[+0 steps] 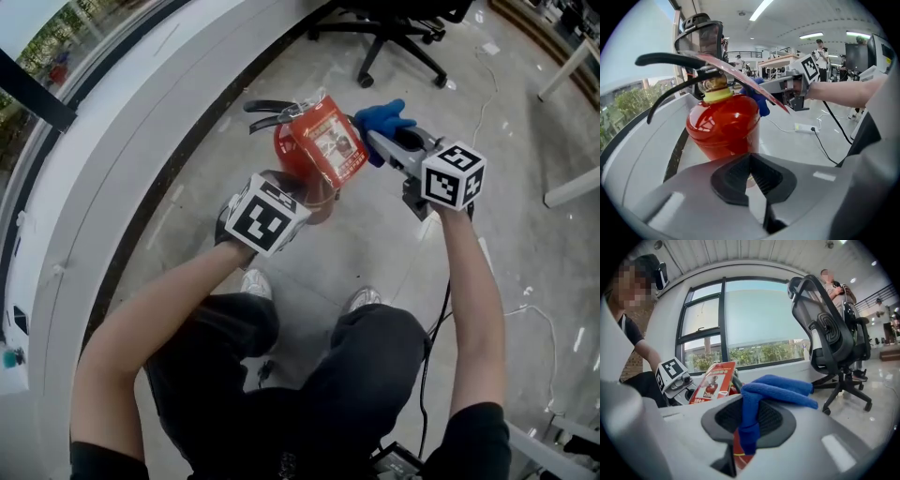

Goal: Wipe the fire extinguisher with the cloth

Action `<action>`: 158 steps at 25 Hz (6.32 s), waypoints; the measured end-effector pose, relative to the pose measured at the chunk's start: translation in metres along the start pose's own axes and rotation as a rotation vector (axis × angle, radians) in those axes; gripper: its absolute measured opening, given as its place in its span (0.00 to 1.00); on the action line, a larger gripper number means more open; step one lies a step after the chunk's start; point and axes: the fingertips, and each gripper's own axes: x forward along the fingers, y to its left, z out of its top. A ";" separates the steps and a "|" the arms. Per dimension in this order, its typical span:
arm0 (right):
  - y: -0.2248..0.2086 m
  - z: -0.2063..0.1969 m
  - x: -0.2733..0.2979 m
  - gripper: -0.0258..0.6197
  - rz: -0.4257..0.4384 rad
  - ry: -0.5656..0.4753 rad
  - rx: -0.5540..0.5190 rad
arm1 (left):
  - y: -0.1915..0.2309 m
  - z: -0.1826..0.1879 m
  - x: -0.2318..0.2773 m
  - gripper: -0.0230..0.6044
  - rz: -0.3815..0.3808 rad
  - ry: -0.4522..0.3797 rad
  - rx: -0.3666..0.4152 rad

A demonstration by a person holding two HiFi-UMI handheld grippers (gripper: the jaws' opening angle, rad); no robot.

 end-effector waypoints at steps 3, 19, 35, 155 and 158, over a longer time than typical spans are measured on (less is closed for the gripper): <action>0.007 0.020 0.002 0.14 0.020 -0.006 -0.024 | 0.006 0.004 -0.011 0.05 0.007 -0.023 -0.017; 0.084 0.078 0.054 0.14 0.069 0.238 -0.338 | 0.028 0.014 -0.070 0.05 0.059 -0.110 -0.031; 0.111 0.030 0.058 0.14 -0.002 0.389 -0.539 | 0.049 0.028 -0.065 0.16 0.035 -0.176 -0.165; 0.124 -0.057 0.029 0.14 -0.032 0.467 -0.345 | -0.011 0.012 -0.079 0.05 -0.019 -0.120 -0.004; 0.098 -0.063 0.007 0.14 -0.110 0.476 -0.287 | -0.017 0.016 -0.076 0.05 -0.030 -0.118 0.005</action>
